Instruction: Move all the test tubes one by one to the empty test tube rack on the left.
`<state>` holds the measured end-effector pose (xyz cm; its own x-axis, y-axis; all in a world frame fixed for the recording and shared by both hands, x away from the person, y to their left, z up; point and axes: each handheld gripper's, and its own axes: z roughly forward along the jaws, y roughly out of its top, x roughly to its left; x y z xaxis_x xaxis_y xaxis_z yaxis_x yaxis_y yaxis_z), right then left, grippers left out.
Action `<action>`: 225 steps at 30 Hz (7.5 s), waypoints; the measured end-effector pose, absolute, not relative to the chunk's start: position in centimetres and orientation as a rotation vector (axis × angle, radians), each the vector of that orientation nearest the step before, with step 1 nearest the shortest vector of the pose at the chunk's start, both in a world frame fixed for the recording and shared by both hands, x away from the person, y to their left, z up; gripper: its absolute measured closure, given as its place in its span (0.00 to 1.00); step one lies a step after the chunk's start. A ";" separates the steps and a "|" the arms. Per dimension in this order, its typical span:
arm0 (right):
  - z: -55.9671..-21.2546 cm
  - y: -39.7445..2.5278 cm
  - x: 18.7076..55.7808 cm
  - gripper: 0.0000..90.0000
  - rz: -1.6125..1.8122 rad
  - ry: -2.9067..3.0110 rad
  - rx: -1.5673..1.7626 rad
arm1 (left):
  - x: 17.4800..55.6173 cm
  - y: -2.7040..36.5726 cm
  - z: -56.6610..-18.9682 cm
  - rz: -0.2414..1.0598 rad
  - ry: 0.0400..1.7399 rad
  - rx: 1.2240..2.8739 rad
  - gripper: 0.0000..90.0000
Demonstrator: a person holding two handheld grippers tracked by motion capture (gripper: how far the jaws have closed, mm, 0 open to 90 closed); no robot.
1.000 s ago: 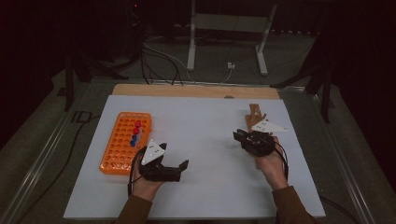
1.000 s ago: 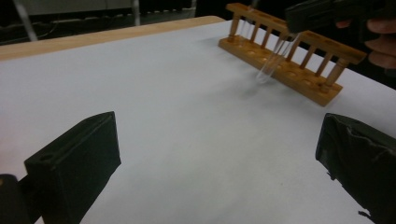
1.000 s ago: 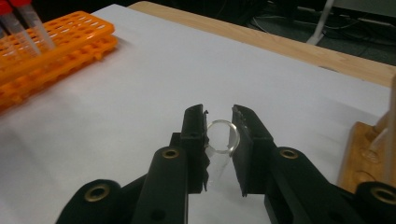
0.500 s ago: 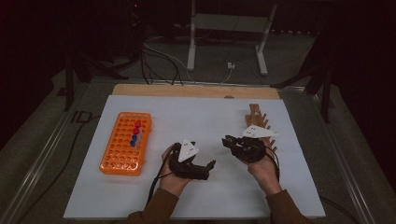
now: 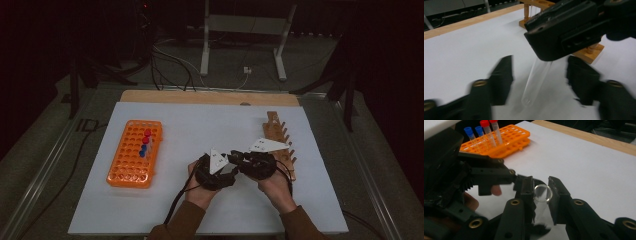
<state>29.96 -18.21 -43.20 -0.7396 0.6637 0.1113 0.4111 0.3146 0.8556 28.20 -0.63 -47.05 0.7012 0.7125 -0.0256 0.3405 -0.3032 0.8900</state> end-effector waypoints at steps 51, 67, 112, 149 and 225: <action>-42.3 -22.9 31.1 0.00 1.418 2.043 1.222 | 26.3 11.9 -45.5 0.558 0.962 1.767 0.85; -42.1 -23.1 31.0 0.00 1.406 2.017 1.231 | 25.3 15.9 -44.6 0.656 0.985 1.751 0.85; -41.9 -23.4 30.7 0.00 1.407 2.006 1.219 | 25.7 21.0 -48.3 0.686 1.238 1.866 0.85; -41.9 -23.4 30.9 0.00 1.415 2.003 1.219 | 24.5 19.9 -44.3 0.732 1.134 1.654 0.18; -44.7 -28.8 45.2 0.83 0.913 1.940 1.483 | 24.6 11.2 -48.5 0.544 0.981 1.856 0.01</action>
<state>45.20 -28.85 -44.69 -0.2587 0.9659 -0.0087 0.6091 0.1701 0.7747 24.61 11.25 -48.53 0.5815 0.8126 -0.0384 0.3977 -0.2428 0.8848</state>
